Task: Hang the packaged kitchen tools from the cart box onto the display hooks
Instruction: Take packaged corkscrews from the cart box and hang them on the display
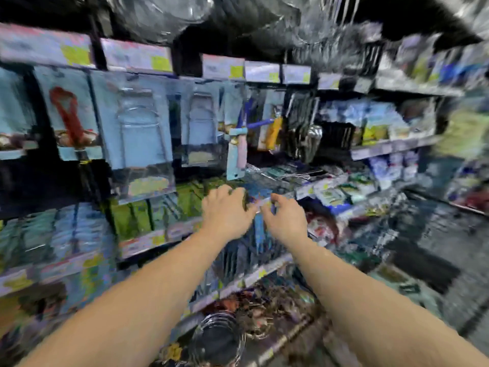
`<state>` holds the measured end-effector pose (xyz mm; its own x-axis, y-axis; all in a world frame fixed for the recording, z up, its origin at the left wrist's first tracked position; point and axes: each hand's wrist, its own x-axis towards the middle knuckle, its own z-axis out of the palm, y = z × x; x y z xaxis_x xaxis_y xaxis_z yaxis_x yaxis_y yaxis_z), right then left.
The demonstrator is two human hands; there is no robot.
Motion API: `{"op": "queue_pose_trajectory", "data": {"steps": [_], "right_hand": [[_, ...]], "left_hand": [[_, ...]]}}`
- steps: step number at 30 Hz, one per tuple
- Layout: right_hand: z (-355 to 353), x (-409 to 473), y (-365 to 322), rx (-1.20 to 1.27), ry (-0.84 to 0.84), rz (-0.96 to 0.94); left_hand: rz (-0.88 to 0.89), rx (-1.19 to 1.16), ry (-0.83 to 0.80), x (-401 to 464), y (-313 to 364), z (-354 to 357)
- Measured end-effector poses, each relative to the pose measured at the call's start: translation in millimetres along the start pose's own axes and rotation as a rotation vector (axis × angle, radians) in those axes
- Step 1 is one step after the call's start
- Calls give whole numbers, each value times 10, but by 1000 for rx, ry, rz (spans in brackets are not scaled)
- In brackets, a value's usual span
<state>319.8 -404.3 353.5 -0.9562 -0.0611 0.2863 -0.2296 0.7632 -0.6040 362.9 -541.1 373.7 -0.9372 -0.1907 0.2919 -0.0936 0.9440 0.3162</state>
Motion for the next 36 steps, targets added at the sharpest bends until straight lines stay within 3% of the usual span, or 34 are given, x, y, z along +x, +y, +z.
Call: {"op": "queue_pose_trajectory", "data": {"steps": [7,14,26,31,36], "right_hand": [[-986,235,1666,-132,103,191],[-1342,461,2964,-116,124,402],[-1504,1658,4822,-155,19,658],[-1157,1799,5381,-171,-155,772],[-826,2000,5875,-143,-291,805]], "left_hand": [[206,-6,-188,336,1755,890],[327,3,-370,678,2755,1894],[395,-28,-687,2019,3579,3774],[330,-51,-817,2190,3672,4363],[228,-68,-848,2238,3712,4853]]}}
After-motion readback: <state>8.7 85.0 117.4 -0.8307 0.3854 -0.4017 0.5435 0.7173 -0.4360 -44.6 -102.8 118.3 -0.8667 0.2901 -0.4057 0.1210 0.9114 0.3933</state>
